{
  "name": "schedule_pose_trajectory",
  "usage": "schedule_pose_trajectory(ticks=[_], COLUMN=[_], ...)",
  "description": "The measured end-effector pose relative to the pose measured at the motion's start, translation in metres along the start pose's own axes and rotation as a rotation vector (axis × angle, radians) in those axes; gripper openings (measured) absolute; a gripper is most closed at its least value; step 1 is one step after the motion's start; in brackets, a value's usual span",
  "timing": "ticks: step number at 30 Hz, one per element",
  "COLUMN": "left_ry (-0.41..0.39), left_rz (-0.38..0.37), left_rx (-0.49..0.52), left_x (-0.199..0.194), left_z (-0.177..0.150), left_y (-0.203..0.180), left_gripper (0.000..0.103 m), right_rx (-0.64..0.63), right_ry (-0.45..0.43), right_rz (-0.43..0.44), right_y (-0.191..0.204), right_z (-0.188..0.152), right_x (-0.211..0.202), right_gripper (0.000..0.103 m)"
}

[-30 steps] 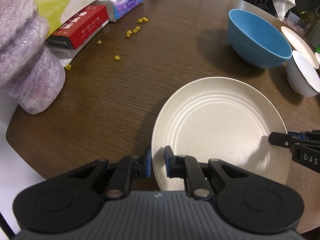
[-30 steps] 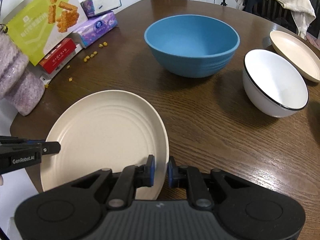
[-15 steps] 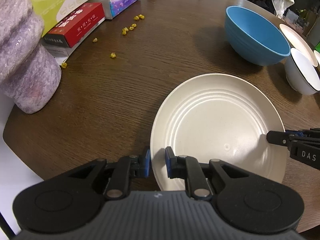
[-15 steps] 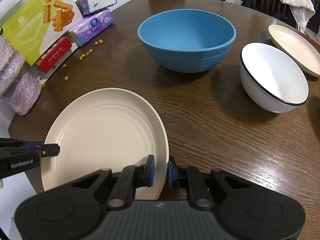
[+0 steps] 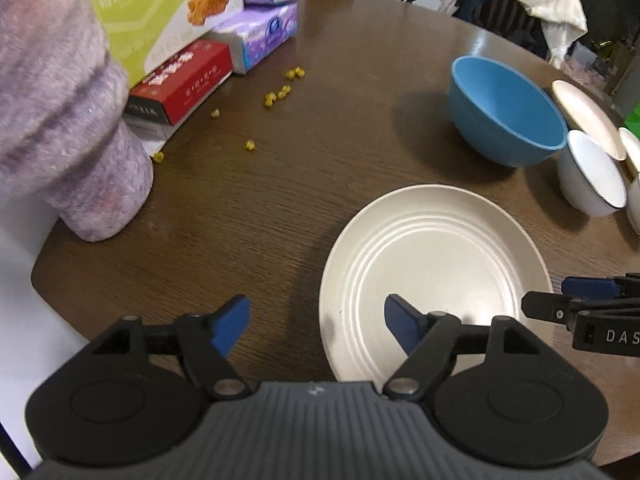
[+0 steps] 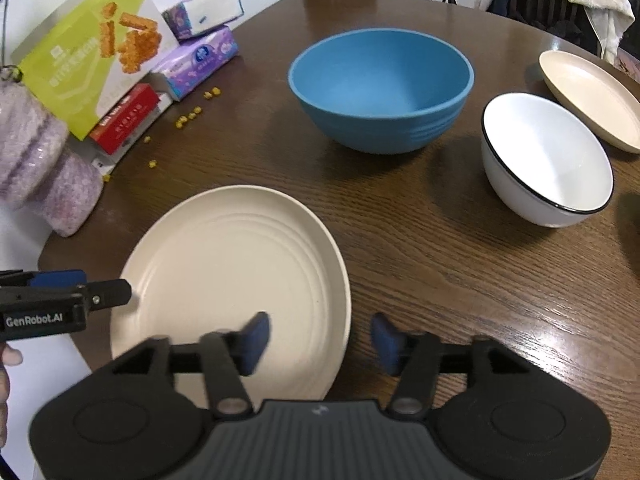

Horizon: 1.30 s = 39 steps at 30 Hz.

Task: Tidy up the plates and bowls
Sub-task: 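Open both grippers to release the plate rim, then pull both grippers back up away from the placed plate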

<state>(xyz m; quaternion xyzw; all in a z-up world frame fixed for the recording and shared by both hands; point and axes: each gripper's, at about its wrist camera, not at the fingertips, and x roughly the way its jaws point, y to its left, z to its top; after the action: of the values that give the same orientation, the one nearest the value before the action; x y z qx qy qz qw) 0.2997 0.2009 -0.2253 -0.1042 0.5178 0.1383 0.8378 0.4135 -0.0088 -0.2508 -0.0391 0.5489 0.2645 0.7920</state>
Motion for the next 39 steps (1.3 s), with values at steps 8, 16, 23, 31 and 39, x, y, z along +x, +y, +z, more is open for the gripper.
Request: schedule_pose_trajectory(ticks=[8, 16, 23, 31, 39], left_ry=[-0.108, -0.155, -0.167, -0.195, -0.170], left_rz=[-0.061, -0.078, -0.091, -0.125, -0.142], left_rx=[0.010, 0.044, 0.061, 0.077, 0.060], left_x=[-0.042, -0.070, -0.074, -0.078, -0.086], left_z=[-0.022, -0.035, -0.039, -0.043, -0.045], left_y=[0.009, 0.014, 0.015, 0.008, 0.004], left_gripper=[0.103, 0.103, 0.103, 0.103, 0.103], right_rx=[0.037, 0.109, 0.134, 0.163, 0.159], right_ry=[-0.037, -0.075, -0.096, -0.117, -0.114], right_rz=[-0.007, -0.034, -0.061, -0.106, -0.138], right_y=[-0.004, -0.011, -0.010, -0.019, -0.022], right_z=[-0.016, -0.037, -0.049, -0.065, -0.066], right_x=[-0.032, -0.059, -0.074, -0.088, -0.109], right_gripper=[0.103, 0.103, 0.103, 0.103, 0.103])
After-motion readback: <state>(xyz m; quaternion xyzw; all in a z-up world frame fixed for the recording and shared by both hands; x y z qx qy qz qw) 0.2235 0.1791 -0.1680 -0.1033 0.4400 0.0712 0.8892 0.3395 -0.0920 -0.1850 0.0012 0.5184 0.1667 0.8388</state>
